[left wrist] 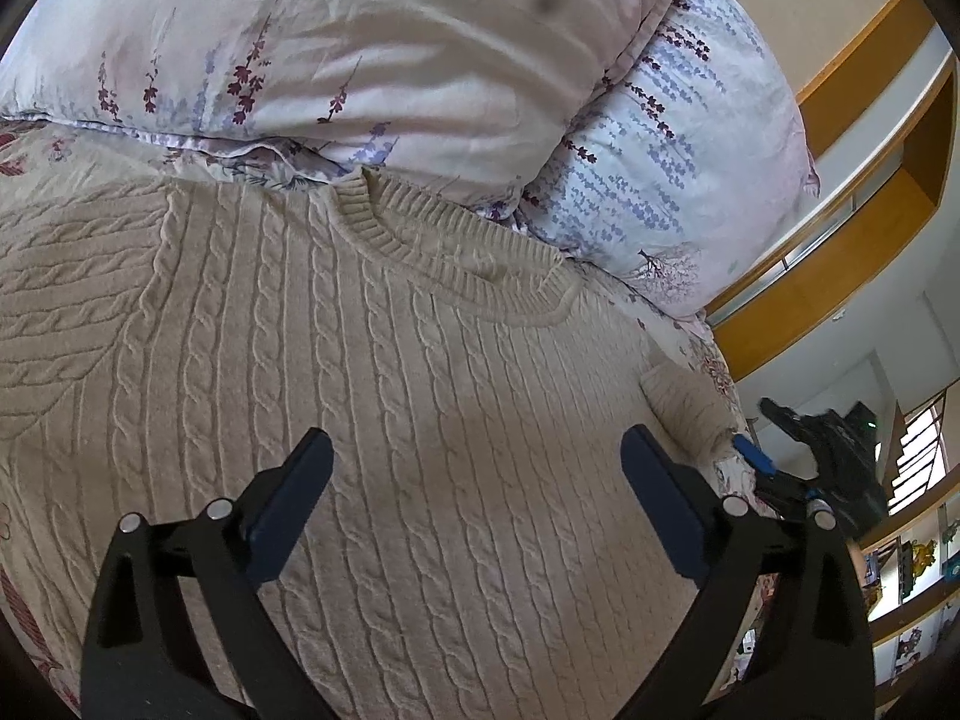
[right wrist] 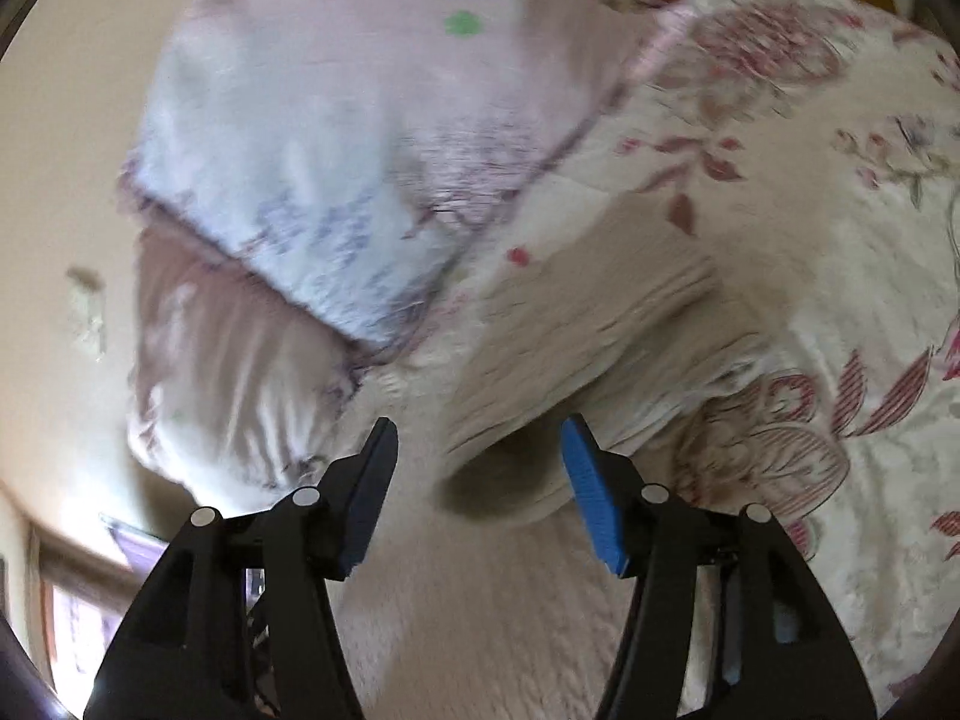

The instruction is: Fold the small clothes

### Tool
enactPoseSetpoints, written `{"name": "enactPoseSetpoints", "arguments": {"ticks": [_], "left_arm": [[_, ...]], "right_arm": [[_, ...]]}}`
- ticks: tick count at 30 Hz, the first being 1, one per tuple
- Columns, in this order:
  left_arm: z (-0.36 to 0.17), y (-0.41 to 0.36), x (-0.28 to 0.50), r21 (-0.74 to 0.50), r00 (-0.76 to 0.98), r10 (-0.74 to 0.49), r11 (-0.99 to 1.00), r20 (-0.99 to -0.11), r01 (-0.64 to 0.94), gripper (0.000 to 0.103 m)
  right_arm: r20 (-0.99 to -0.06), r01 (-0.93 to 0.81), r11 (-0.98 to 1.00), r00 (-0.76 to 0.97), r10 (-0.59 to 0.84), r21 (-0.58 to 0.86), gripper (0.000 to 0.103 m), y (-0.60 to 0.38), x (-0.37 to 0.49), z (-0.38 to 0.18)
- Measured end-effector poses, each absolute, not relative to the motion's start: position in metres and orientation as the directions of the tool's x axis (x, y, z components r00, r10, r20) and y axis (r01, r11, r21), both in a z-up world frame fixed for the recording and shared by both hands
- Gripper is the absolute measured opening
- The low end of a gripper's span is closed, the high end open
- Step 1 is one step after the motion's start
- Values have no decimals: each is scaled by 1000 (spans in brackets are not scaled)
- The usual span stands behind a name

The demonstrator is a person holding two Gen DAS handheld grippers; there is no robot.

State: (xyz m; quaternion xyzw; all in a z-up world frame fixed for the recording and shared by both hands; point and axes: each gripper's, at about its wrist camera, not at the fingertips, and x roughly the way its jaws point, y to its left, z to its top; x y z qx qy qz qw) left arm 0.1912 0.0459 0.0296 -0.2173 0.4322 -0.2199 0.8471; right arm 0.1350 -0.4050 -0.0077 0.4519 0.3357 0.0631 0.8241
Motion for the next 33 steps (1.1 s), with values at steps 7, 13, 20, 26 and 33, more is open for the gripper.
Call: {"name": "enactPoseSetpoints", "arguments": {"ticks": [7, 13, 20, 26, 33], "left_arm": [[33, 59, 188, -570, 544, -558, 804, -627, 168, 97], [35, 82, 188, -635, 566, -577, 763, -589, 118, 96], [23, 83, 190, -720, 522, -643, 689, -560, 76, 92], [2, 60, 200, -797, 417, -733, 603, -538, 32, 67], [-17, 19, 220, -794, 344, -741, 608, -577, -23, 41]], "right_arm": [[-555, 255, 703, 798, 235, 664, 10, -394, 169, -2], [-453, -43, 867, 839, 300, 496, 9, -292, 166, 53], [-708, -371, 872, 518, 481, 320, 41, -149, 177, -2], [-619, -233, 799, 525, 584, 555, 56, -211, 153, -6], [-494, -34, 726, 712, 500, 686, 56, -316, 119, 5]]}}
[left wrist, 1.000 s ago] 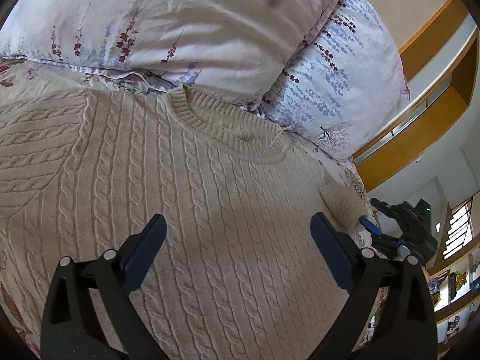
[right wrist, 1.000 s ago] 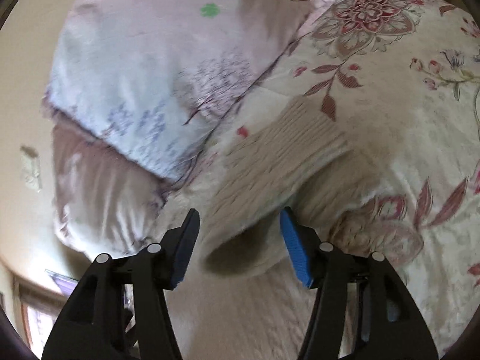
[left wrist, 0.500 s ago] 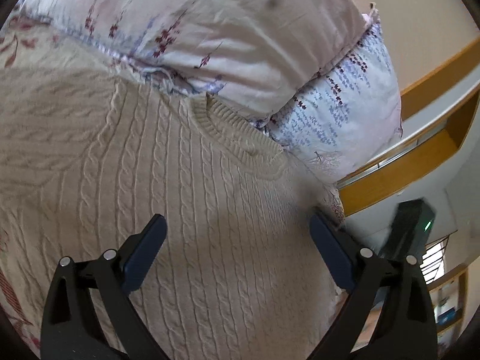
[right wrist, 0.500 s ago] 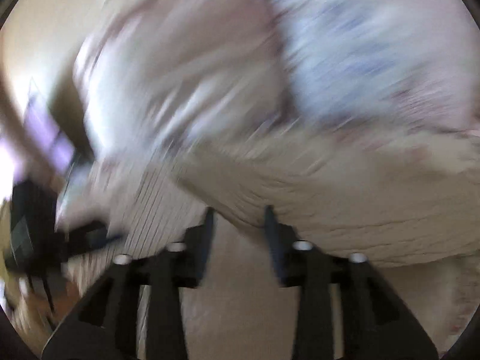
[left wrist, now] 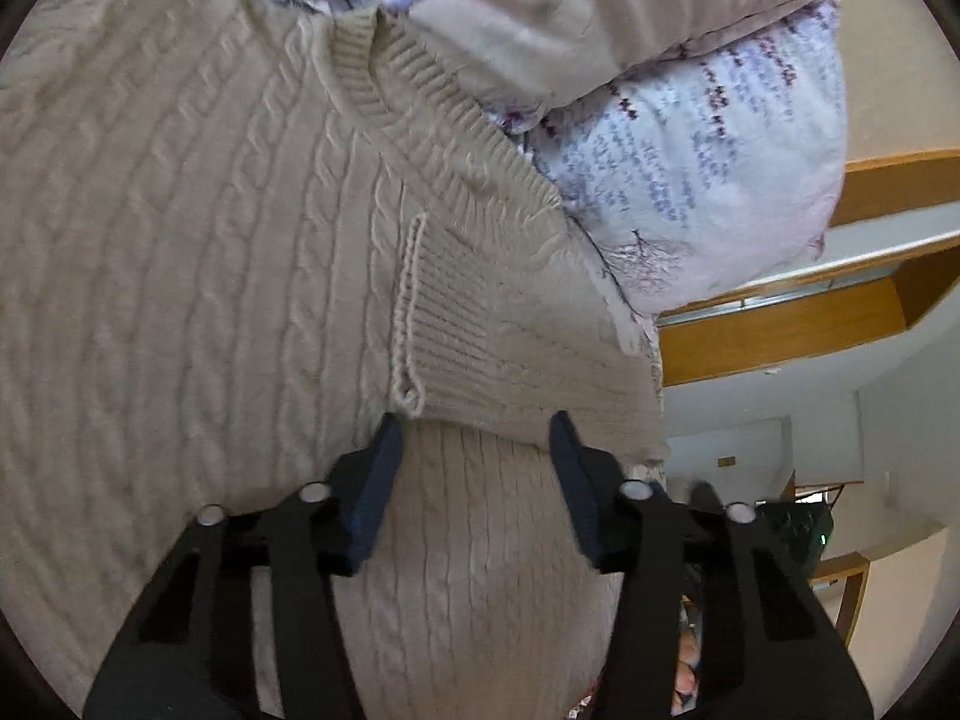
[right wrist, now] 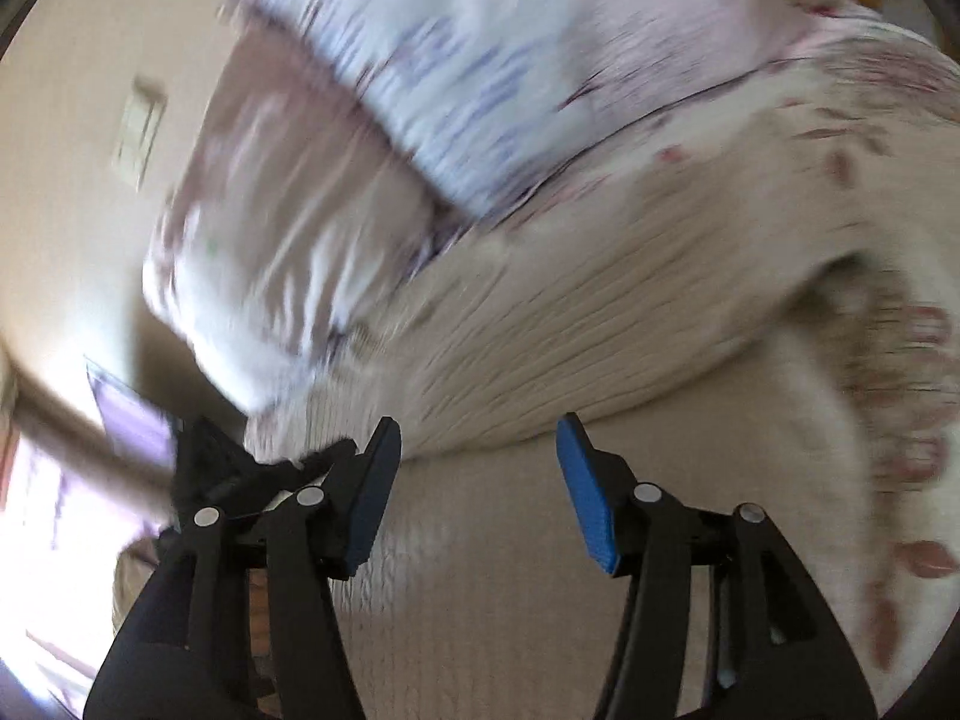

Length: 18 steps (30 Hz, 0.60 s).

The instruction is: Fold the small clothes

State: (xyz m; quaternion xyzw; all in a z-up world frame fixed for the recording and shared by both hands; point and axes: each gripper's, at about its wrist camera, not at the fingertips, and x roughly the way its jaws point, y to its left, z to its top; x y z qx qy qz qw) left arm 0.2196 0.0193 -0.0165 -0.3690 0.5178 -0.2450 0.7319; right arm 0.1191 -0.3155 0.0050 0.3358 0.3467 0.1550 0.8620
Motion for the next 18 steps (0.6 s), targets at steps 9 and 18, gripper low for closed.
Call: {"name": "enactPoseSetpoints", "arguments": {"ticks": [9, 18], "left_arm": [[4, 22, 236, -776, 421, -718, 629, -554, 53, 6], [17, 91, 236, -648, 546, -534, 761, -646, -22, 7]], "right_arm": [[-433, 49, 617, 756, 491, 785, 56, -356, 107, -13], [-419, 143, 475, 725, 546, 868, 56, -358, 129, -52]]}}
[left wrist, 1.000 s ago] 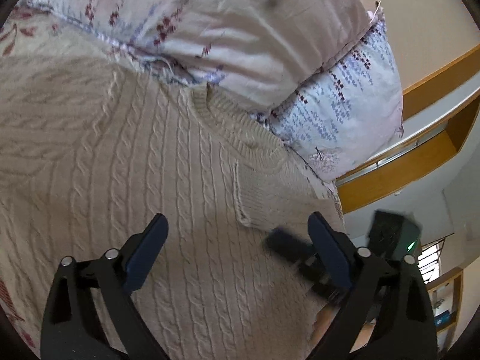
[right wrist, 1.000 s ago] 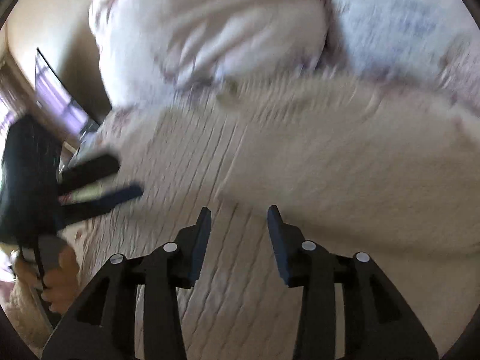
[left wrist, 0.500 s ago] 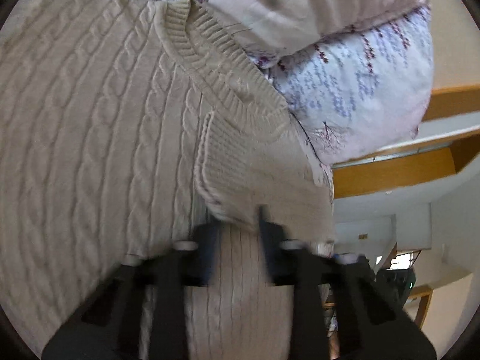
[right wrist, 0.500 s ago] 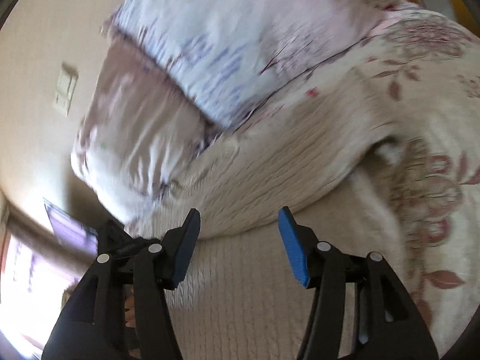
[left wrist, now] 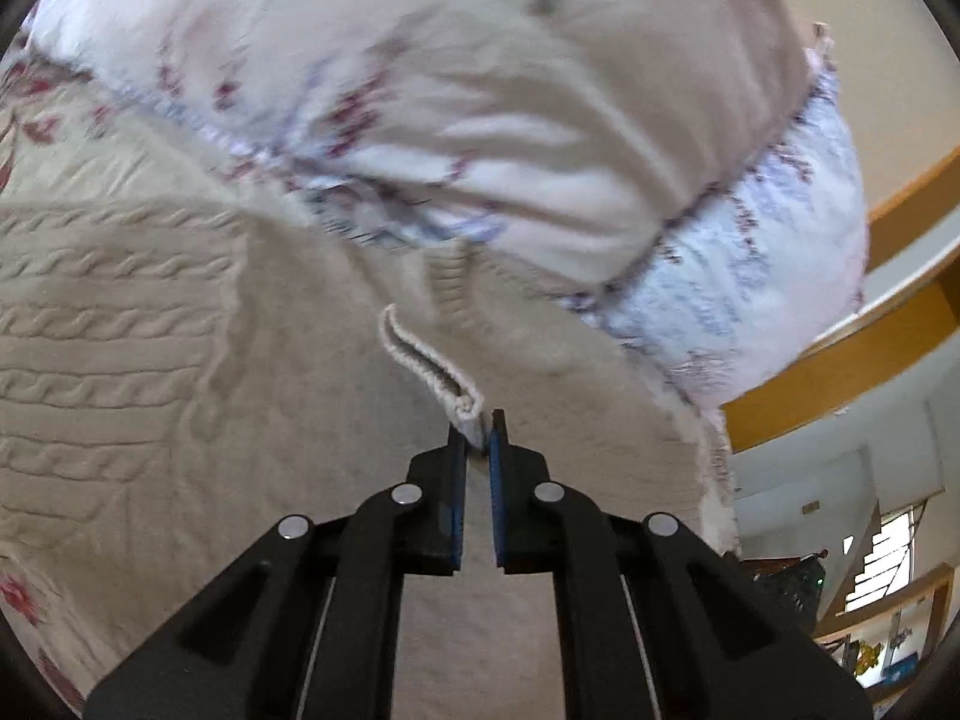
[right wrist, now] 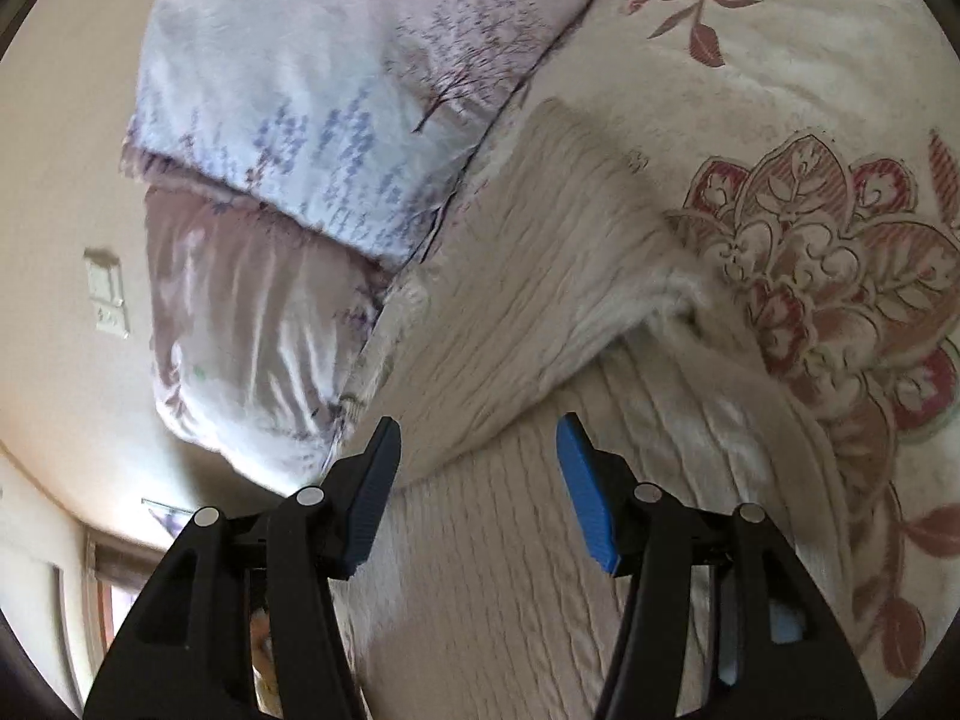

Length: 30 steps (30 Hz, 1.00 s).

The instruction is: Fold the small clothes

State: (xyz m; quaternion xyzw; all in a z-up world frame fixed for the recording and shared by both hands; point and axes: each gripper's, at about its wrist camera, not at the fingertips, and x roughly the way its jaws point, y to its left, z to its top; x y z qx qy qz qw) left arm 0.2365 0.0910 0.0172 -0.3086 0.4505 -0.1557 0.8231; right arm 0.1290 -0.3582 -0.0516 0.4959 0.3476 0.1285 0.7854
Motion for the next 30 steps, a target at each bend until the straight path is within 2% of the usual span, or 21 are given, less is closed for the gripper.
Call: {"name": "enactPoseSetpoints", "arguments": {"ticks": [4, 6, 7, 8, 11, 15, 16, 18, 20, 22, 23, 26, 30], "left_arm": [[0, 99, 237, -646, 513, -535, 762, -671, -50, 7], [-6, 102, 234, -645, 505, -536, 762, -676, -55, 7], [-8, 101, 234, -643, 504, -534, 764, -679, -56, 7], [-10, 100, 232, -639, 505, -530, 768, -682, -56, 7], [-10, 97, 227, -622, 514, -516, 781, -685, -45, 7], [-11, 92, 226, -595, 514, -494, 803, -701, -41, 10], [-10, 93, 224, -595, 513, -494, 802, -702, -42, 12], [-3, 98, 215, -597, 516, -496, 801, -698, -37, 15], [5, 105, 202, -612, 530, -513, 790, -676, -17, 33], [16, 120, 182, -639, 559, -529, 769, -638, -2, 46], [20, 131, 172, -649, 577, -529, 761, -622, -2, 50], [26, 175, 141, -657, 644, -480, 753, -596, -47, 53], [16, 239, 112, -652, 696, -359, 730, -622, -205, 51]], "right_arm": [[-448, 211, 482, 771, 454, 851, 56, -364, 137, -53], [-463, 232, 507, 793, 395, 830, 53, -366, 142, -50], [-469, 232, 524, 797, 380, 819, 35, -366, 143, -49], [-485, 237, 563, 804, 343, 792, 11, -365, 144, -45], [-485, 253, 607, 837, 252, 753, 11, -364, 133, -40], [-568, 315, 673, 801, 189, 669, 11, -353, 133, -44], [-591, 328, 691, 787, 177, 644, 11, -350, 134, -45], [-619, 345, 720, 771, 149, 602, 19, -346, 132, -43], [-616, 329, 734, 773, 152, 594, 45, -343, 126, -40], [-593, 290, 752, 789, 162, 592, 62, -338, 116, -35], [-584, 271, 763, 794, 167, 587, 67, -334, 111, -33], [-542, 169, 799, 811, 221, 577, 68, -321, 101, -30], [-497, 38, 835, 818, 291, 550, 68, -298, 98, -30]]}}
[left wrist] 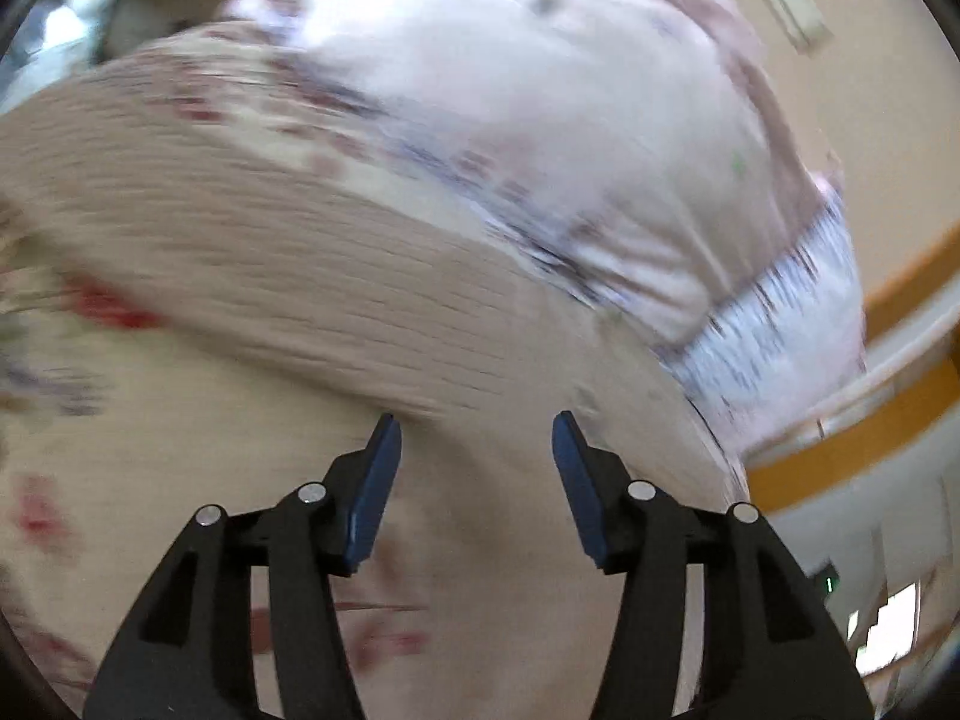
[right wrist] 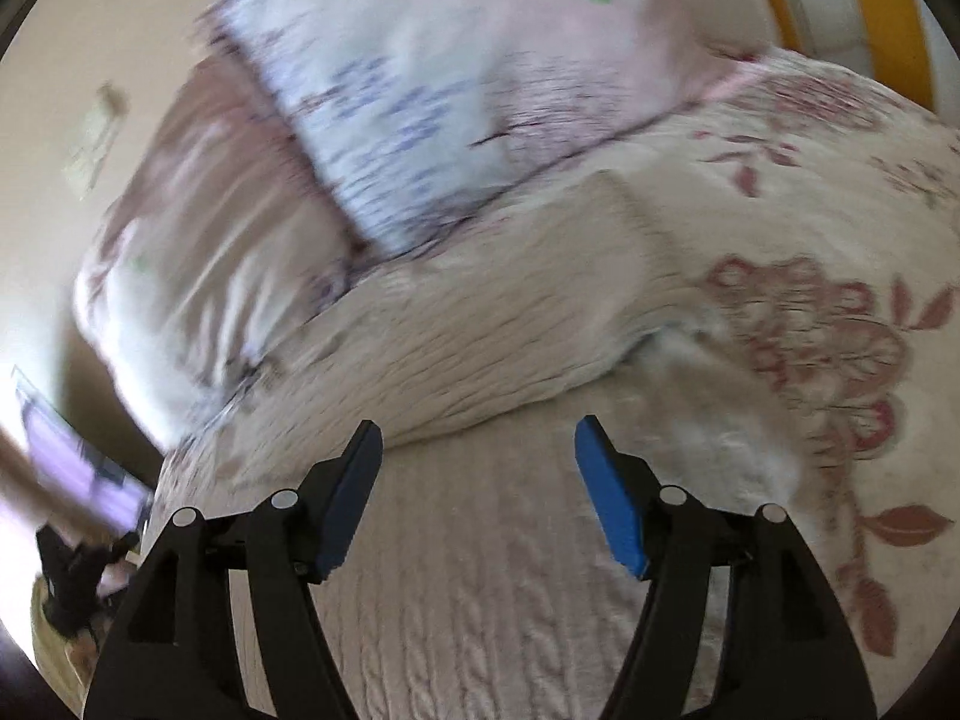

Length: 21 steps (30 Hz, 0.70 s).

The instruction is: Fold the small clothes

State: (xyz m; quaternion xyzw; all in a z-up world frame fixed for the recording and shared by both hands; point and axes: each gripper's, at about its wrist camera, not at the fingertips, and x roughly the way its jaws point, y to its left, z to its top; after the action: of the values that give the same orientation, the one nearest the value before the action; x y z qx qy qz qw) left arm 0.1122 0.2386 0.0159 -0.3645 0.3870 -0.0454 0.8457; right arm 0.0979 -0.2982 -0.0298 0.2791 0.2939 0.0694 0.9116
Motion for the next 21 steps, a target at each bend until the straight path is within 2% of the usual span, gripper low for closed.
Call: {"name": "enactPoseSetpoints", "arguments": {"ticks": [3, 5, 10, 21], "left_arm": [[5, 266, 103, -670, 707, -314, 679, -634, -299, 51], [-2, 285, 100, -691, 725, -287, 635, -627, -346, 51], [-10, 315, 105, -724, 763, -223, 552, -606, -414, 50], [-20, 358, 102, -778, 793, -174, 401, -584, -485, 23]], "right_arm": [[-488, -23, 847, 809, 327, 531, 69, -286, 99, -27], [-488, -33, 850, 807, 334, 526, 74, -285, 97, -25], [-491, -34, 826, 790, 367, 563, 74, -290, 98, -30], [-491, -37, 808, 778, 393, 589, 75, -291, 102, -34]]}}
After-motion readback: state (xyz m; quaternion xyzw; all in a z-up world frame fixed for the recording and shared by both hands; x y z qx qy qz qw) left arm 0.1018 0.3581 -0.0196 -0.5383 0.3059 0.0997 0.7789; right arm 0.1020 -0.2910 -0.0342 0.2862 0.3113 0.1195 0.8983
